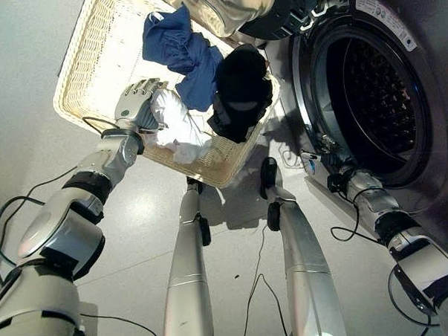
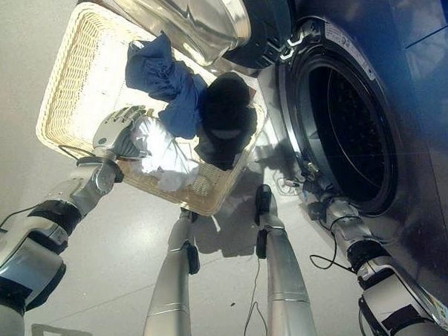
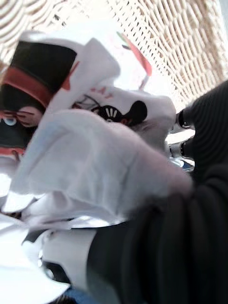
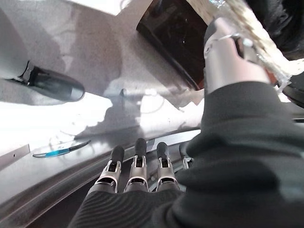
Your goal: Put the clothes into the washing machine.
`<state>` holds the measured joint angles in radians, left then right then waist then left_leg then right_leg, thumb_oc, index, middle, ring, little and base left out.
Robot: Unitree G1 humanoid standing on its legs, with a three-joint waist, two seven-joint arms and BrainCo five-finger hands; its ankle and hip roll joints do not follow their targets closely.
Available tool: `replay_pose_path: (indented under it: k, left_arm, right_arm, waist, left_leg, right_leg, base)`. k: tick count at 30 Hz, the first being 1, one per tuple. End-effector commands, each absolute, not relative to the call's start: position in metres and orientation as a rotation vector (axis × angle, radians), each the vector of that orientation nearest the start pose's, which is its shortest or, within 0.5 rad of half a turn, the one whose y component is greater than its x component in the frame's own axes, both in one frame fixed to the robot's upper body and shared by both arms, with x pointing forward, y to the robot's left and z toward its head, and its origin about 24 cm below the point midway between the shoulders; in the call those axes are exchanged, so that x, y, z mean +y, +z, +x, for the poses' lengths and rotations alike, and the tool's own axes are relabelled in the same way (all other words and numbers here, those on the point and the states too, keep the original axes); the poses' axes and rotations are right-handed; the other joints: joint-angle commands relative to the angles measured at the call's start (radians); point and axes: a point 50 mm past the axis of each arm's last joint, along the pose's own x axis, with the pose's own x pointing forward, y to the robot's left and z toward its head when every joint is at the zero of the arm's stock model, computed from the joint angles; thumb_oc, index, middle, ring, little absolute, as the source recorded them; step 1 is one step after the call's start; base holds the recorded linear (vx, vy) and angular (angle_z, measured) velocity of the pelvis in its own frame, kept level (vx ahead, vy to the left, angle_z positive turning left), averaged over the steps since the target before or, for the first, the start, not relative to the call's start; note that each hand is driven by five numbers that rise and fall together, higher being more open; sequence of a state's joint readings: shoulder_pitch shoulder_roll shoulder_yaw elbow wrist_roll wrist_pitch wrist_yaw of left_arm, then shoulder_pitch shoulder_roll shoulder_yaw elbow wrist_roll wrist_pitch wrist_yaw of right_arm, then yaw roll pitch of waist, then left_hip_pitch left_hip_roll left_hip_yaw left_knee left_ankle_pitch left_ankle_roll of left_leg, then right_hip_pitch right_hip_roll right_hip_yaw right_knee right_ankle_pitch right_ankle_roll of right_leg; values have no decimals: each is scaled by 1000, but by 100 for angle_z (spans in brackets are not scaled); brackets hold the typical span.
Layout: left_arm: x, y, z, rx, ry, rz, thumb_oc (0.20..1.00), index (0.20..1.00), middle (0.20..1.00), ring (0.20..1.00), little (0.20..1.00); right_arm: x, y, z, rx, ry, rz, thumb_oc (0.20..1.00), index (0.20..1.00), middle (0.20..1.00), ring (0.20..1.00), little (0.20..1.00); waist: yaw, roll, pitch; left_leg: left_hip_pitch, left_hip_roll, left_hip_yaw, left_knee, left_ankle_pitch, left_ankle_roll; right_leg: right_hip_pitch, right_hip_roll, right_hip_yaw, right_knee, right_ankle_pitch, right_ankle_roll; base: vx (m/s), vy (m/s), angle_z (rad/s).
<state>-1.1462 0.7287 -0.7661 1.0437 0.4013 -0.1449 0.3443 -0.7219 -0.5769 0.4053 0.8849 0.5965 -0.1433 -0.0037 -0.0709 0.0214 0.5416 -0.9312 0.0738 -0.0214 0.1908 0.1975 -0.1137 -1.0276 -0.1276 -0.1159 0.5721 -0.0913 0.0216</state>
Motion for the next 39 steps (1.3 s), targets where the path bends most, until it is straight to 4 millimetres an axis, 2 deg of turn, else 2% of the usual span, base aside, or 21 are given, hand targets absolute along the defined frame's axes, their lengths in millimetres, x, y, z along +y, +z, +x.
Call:
replay_pose_path:
  k: [1, 2, 11, 21, 22, 23, 24, 25, 26, 27, 29, 30, 31, 32, 35, 39]
  left_arm:
    - [262, 190, 400, -90, 128, 1565, 410, 410, 410, 410, 410]
    - [261, 188, 400, -84, 110, 1564, 200, 200, 200, 200, 200]
    - [256, 180, 400, -72, 53, 1515, 200, 200, 200, 200, 200]
    - [256, 183, 394, -203, 137, 1242, 200, 200, 200, 200, 200]
    - [256, 183, 393, -222, 149, 1203, 200, 200, 200, 200, 200]
    - [254, 185, 389, -290, 194, 997, 200, 200, 200, 200, 200]
    - [253, 187, 387, -320, 210, 904, 200, 200, 200, 200, 200]
    - [253, 187, 387, -320, 210, 904, 200, 200, 200, 200, 200]
    - [253, 186, 385, -343, 221, 829, 200, 200, 200, 200, 200]
    - [251, 186, 380, -404, 241, 649, 200, 200, 200, 200, 200]
    - [251, 186, 376, -442, 252, 560, 200, 200, 200, 200, 200]
    - [248, 185, 371, -493, 259, 428, 200, 200, 200, 200, 200]
    - [247, 185, 369, -511, 261, 407, 200, 200, 200, 200, 200]
    - [241, 187, 362, -580, 251, 298, 200, 200, 200, 200, 200]
    - [229, 189, 350, -697, 207, 226, 200, 200, 200, 200, 200]
    - [199, 198, 329, -862, 87, 169, 200, 200, 200, 200, 200]
  right_arm:
    - [-248, 97, 365, 52, -27, -169, 1000, 1000, 1000, 1000, 1000]
    - [-248, 98, 366, 50, -27, -170, 1000, 1000, 1000, 1000, 1000]
    - [-245, 101, 367, 34, -18, -169, 1000, 1000, 1000, 1000, 1000]
    - [-239, 111, 366, -42, -8, -135, 1000, 1000, 1000, 1000, 1000]
    - [-237, 113, 366, -50, -8, -129, 1000, 1000, 1000, 1000, 1000]
    - [-232, 117, 364, -81, -5, -99, 1000, 1000, 1000, 1000, 1000]
    - [-230, 117, 363, -94, -4, -76, 1000, 1000, 1000, 1000, 1000]
    - [-230, 117, 363, -94, -4, -76, 1000, 1000, 1000, 1000, 1000]
    - [-228, 118, 362, -106, -2, -54, 1000, 1000, 1000, 1000, 1000]
    - [-223, 119, 359, -128, 6, -4, 1000, 1000, 1000, 1000, 1000]
    - [-218, 120, 357, -144, 14, 27, 1000, 1000, 1000, 1000, 1000]
    - [-213, 121, 353, -169, 27, 68, 1000, 1000, 1000, 1000, 1000]
    - [-212, 121, 353, -175, 31, 77, 1000, 1000, 1000, 1000, 1000]
    - [-203, 124, 349, -203, 61, 127, 1000, 1000, 1000, 1000, 1000]
    - [-191, 129, 342, -243, 111, 194, 1000, 1000, 1000, 1000, 1000]
    - [-171, 137, 328, -298, 214, 278, 1000, 1000, 1000, 1000, 1000]
  waist:
    - [12, -51, -22]
    - [11, -51, -22]
    - [14, -49, -22]
    - [25, -45, -22]
    - [27, -45, -22]
    - [32, -44, -22]
    - [35, -44, -22]
    - [35, -44, -22]
    - [36, -44, -22]
    - [40, -46, -22]
    - [42, -47, -22]
    - [46, -47, -22]
    - [47, -47, -22]
    - [51, -47, -22]
    - [59, -46, -22]
    - [70, -40, -22]
  left_leg:
    - [-39, -38, 27, 169, -143, -5]
    - [-41, -38, 27, 169, -143, -5]
    - [-33, -39, 30, 159, -139, -5]
    - [-31, -40, 26, 158, -137, -6]
    - [-31, -41, 25, 156, -136, -7]
    - [-26, -45, 22, 151, -135, -7]
    - [-24, -47, 20, 149, -136, -7]
    - [-24, -47, 20, 149, -136, -7]
    - [-22, -49, 19, 147, -136, -7]
    - [-16, -51, 16, 142, -137, -6]
    - [-13, -52, 14, 141, -139, -6]
    - [-11, -56, 10, 136, -139, -5]
    - [-10, -57, 9, 135, -139, -5]
    - [-7, -58, 7, 133, -141, -3]
    - [-4, -58, 6, 127, -143, 0]
    - [-6, -68, -4, 123, -144, 9]
  right_leg:
    - [28, 51, 34, -183, 147, 107]
    - [26, 51, 35, -184, 149, 107]
    - [36, 50, 34, -195, 152, 111]
    - [37, 46, 28, -191, 148, 111]
    - [39, 45, 27, -192, 148, 111]
    - [44, 45, 24, -194, 145, 111]
    - [45, 45, 22, -194, 144, 110]
    - [45, 45, 22, -194, 144, 110]
    - [47, 45, 21, -194, 143, 110]
    - [51, 44, 18, -194, 140, 110]
    - [54, 43, 14, -193, 138, 110]
    - [57, 42, 12, -196, 137, 109]
    - [58, 42, 11, -196, 136, 110]
    - [59, 41, 8, -194, 135, 109]
    - [62, 39, 0, -194, 131, 110]
    - [60, 33, -8, -191, 128, 110]
  base:
    - [0, 0, 0]
    - [0, 0, 0]
    - [0, 0, 0]
    - [0, 0, 0]
    - [0, 0, 0]
    - [1, -36, 0]
    - [0, 0, 0]
    - [0, 0, 0]
    - [-3, -30, 0]
    - [-4, -44, 2]
    - [-3, -36, 7]
    - [-4, -28, 6]
    - [1, -51, 3]
    - [3, -35, 3]
    - [2, -20, 3]
    - [0, 0, 0]
